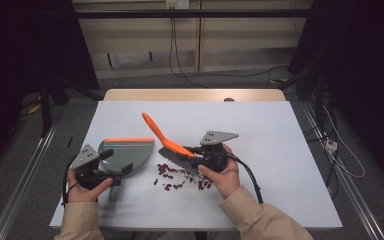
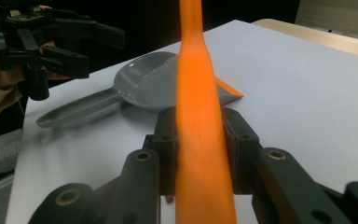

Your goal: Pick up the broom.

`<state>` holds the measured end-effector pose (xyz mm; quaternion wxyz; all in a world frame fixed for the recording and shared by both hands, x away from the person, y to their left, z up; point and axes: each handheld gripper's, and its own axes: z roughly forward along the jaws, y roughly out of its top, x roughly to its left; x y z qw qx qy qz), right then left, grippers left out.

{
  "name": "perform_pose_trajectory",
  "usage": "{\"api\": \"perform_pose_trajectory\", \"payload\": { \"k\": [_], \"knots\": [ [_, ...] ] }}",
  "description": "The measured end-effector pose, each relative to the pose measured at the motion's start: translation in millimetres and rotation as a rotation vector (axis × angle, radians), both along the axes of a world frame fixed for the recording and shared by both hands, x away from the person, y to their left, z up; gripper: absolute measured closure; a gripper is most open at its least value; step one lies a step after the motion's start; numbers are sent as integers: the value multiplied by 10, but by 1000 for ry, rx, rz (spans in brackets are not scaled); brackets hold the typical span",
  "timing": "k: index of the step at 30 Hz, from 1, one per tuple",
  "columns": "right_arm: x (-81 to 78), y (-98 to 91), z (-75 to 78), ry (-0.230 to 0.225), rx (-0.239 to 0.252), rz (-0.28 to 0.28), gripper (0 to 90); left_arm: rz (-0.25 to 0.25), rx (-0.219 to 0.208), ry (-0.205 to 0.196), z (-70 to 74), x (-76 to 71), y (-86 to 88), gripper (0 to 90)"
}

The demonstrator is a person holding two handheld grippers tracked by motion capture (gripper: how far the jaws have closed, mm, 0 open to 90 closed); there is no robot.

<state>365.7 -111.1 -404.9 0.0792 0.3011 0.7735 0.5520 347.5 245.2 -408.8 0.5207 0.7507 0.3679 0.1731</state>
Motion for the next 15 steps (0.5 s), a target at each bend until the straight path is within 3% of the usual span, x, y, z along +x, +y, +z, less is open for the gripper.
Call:
{"api": "perform_pose_trajectory", "payload": {
  "k": [8,15],
  "knots": [
    [-148,181,-71,43,46,-42,705,2,-3,-5,16,-15,12,59],
    [-245,362,-128,87,59,-5,705,4,-11,-6,14,-16,32,59]
  ]
}}
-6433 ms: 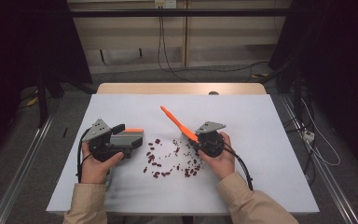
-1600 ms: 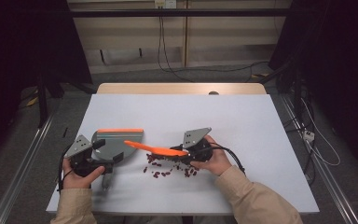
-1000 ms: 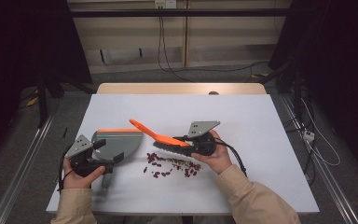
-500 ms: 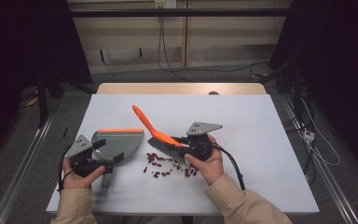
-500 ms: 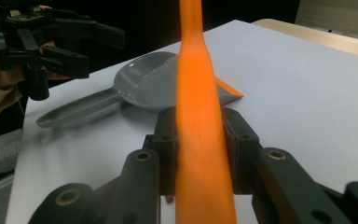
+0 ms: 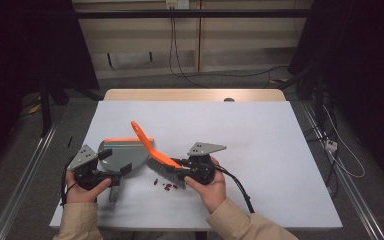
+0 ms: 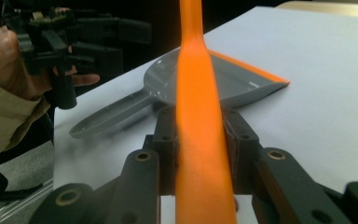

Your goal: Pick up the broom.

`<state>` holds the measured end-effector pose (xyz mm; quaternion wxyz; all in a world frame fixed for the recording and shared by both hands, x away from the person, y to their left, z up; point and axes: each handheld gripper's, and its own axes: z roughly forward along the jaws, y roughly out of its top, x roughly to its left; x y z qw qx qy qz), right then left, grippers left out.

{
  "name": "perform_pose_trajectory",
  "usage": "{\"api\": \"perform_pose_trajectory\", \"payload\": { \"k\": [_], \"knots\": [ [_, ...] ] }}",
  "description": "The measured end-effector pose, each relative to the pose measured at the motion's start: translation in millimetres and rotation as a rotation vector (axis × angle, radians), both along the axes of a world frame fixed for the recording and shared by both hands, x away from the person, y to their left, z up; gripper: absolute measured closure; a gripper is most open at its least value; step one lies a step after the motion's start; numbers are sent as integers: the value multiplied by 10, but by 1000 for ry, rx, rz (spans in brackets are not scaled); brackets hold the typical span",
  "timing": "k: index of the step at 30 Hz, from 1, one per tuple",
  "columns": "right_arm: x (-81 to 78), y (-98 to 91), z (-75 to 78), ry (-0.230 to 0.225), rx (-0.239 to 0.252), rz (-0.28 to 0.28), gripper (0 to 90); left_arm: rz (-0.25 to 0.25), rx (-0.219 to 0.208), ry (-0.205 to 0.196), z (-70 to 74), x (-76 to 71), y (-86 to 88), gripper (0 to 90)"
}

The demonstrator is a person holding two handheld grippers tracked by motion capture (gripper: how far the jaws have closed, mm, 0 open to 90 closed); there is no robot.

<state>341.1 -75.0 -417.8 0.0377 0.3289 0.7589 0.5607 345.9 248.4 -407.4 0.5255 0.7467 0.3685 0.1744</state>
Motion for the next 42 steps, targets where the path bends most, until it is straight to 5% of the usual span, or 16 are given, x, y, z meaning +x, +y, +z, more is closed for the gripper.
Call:
{"api": "perform_pose_trajectory", "payload": {
  "k": [13,19,42],
  "knots": [
    [-26,210,-242,148,14,34,704,12,-5,3,-2,3,23,59],
    [61,148,-245,141,-56,-9,709,10,-3,3,-2,1,20,59],
    [108,-343,-293,187,-46,-146,705,3,10,2,-7,-5,-6,59]
  ]
}}
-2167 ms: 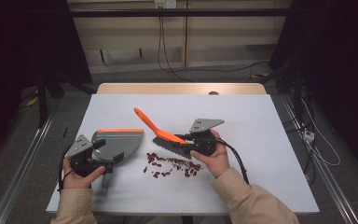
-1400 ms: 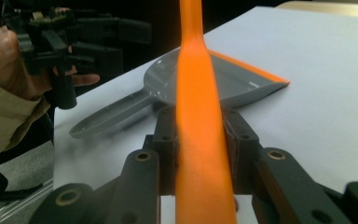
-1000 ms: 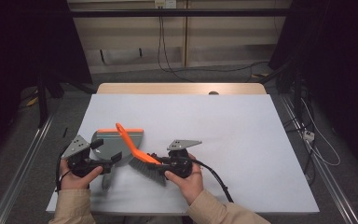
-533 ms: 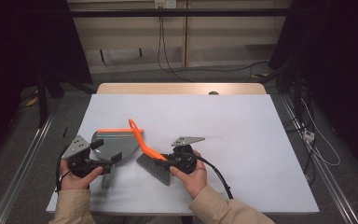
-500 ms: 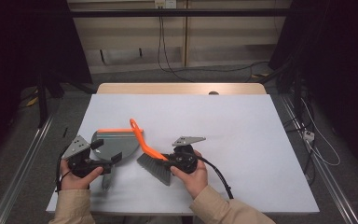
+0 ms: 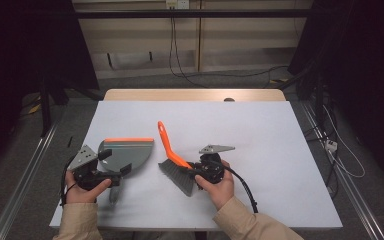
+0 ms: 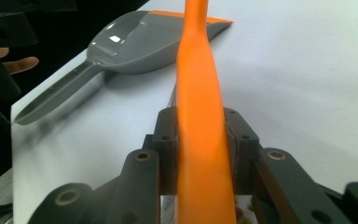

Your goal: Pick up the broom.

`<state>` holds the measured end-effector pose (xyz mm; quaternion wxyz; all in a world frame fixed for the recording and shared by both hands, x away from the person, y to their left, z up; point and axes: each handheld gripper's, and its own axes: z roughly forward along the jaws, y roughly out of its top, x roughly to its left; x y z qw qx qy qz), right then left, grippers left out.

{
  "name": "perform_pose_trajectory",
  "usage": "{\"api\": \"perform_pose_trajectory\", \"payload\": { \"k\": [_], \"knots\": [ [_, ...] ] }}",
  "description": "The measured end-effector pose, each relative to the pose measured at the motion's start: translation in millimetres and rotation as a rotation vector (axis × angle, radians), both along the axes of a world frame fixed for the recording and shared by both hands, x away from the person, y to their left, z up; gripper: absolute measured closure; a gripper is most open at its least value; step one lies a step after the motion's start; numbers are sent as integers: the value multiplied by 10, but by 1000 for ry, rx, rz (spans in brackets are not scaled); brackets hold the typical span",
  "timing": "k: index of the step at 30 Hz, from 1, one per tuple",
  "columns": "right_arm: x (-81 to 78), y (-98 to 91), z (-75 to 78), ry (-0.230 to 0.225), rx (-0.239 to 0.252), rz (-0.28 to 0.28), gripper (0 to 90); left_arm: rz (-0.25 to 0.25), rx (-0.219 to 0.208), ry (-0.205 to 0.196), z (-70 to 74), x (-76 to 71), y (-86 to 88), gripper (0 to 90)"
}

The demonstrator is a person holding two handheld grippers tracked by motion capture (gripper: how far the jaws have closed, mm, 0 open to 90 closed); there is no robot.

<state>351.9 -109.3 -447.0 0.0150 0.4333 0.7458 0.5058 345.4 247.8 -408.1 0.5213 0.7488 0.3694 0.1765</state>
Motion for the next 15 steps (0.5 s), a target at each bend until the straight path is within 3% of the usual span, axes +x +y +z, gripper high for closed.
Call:
{"api": "perform_pose_trajectory", "payload": {
  "k": [7,15],
  "knots": [
    [-13,-104,8,4,2,-28,706,-2,2,1,2,-1,-15,59],
    [17,-102,61,8,85,-36,710,-4,2,0,2,8,-20,59]
  ]
}}
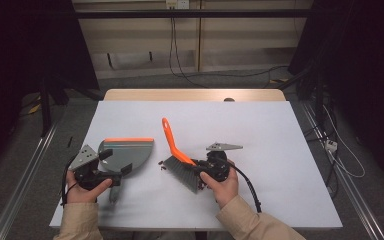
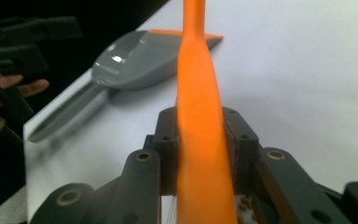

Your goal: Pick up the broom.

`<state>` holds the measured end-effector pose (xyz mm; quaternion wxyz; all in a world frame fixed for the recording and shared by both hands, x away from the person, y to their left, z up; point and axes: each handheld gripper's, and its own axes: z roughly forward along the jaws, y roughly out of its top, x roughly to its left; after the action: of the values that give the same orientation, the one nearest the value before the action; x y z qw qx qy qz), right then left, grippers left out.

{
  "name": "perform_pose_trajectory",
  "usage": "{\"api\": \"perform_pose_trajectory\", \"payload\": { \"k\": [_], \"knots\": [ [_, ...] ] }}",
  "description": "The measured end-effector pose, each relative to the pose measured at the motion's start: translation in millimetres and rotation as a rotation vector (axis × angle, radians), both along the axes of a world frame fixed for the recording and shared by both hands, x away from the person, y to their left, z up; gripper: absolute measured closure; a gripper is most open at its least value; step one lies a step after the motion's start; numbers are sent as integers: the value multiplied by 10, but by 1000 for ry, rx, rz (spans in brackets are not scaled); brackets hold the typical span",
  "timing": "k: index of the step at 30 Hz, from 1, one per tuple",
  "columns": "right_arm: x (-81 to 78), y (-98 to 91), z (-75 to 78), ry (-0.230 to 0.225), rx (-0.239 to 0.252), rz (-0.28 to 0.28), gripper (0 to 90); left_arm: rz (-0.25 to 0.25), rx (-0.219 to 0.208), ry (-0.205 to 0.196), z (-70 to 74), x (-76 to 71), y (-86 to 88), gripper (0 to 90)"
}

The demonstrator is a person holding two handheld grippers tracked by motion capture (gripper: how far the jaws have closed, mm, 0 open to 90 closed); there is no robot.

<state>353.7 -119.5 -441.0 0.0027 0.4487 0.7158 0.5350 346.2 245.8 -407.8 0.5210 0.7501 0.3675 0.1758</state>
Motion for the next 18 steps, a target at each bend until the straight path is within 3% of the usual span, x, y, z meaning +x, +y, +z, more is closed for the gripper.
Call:
{"api": "perform_pose_trajectory", "payload": {
  "k": [3,7,13,18],
  "knots": [
    [15,66,69,-16,25,3,710,0,1,-1,-1,5,2,59],
    [70,241,110,-25,22,-6,710,2,-3,-1,1,6,9,59],
    [128,522,12,5,-14,-10,709,7,-13,-4,10,1,36,59],
    [196,560,-60,38,-36,-68,708,7,-13,-4,11,3,46,59]
  ]
}}
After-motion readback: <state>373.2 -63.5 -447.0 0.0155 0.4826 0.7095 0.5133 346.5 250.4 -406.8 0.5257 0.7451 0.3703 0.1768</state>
